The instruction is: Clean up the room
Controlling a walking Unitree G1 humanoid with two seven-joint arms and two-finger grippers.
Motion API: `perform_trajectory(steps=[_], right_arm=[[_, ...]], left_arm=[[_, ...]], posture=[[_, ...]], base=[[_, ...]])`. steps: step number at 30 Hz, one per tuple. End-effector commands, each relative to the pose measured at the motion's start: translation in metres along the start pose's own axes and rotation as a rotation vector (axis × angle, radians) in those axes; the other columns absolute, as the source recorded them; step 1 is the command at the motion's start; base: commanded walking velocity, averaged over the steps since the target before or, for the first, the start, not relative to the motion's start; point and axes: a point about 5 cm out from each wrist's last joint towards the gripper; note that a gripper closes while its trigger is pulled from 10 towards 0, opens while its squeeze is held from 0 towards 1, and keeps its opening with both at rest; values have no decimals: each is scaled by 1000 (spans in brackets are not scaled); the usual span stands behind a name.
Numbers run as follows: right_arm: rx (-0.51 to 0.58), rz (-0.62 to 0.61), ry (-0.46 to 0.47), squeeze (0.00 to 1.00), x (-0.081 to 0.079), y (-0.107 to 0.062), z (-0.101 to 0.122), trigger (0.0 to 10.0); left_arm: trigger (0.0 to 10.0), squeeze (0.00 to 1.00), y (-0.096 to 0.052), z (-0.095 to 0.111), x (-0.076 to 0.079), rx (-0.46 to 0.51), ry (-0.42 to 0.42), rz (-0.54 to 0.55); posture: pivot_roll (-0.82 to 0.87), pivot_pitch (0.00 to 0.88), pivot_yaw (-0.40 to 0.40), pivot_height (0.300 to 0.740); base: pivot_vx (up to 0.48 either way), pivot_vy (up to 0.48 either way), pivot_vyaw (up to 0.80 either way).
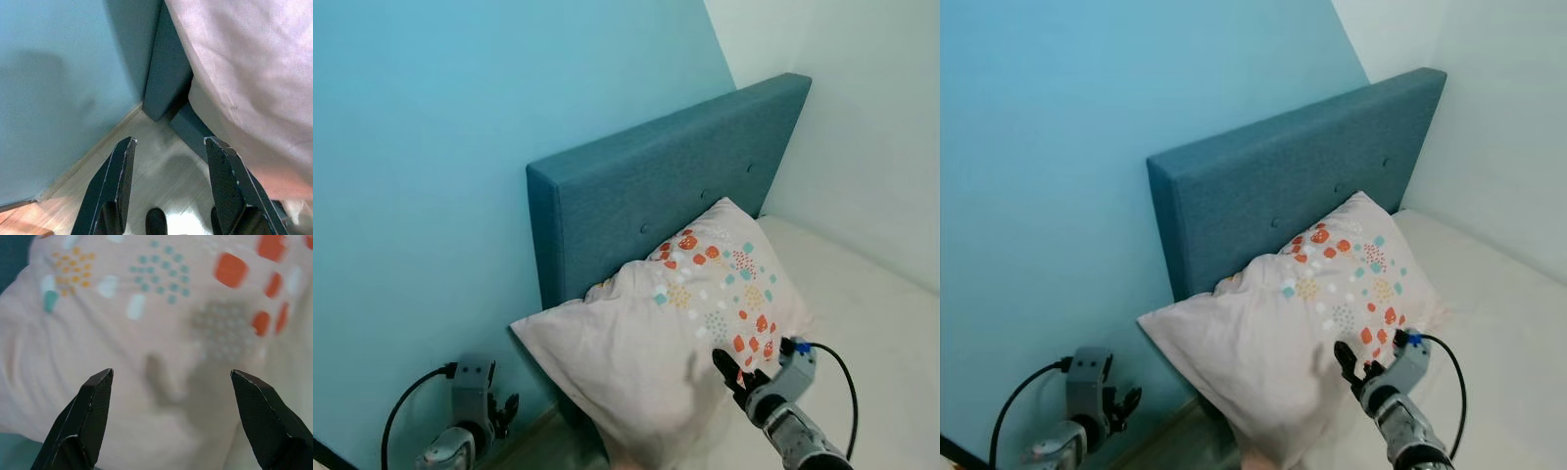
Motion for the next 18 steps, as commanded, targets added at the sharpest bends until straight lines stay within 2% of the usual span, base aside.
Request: perform_trajectory(steps=[1, 5, 7, 12, 14, 18], right_arm=[[11, -40, 60, 0, 13, -7, -1, 10000], [39, -37, 105, 0, 19, -11, 1, 10000], [53, 5, 152, 0, 20, -14, 2, 10000], [55, 42, 176, 0, 19, -14, 1, 10000], [62, 95, 209, 0, 15, -14, 1, 10000], [65, 122, 226, 0, 13, -13, 1, 10000]], left_arm=[[10000, 0, -2, -6, 5, -18, 16, -21], [10000, 0, -2, -7, 5, -23, 19, -27], [10000, 0, -2, -7, 5, -19, 23, -35], [10000, 0, -2, -5, 5, -11, 31, -39], [10000, 0, 0, 2, 1, 14, 43, -18], [10000, 0, 2, 12, -1, 60, 42, -5]], posture=[[-60, 0, -41, 645], [-61, 0, -37, 635], [-61, 0, -32, 620], [-58, 0, -28, 610], [-54, 0, -24, 600], [-51, 0, -24, 590]], base=[[0, 0, 0], [0, 0, 0], [0, 0, 0], [0, 0, 0], [0, 0, 0], [0, 0, 0]])
Point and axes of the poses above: a point about 5 cm out from each wrist's last joint towards the gripper, its own y axis pointing out of the wrist towards the gripper, its own z axis along the axis of the wrist's last joint, x = y × z, and after that the axes turned 11 degrees about y, right-handed
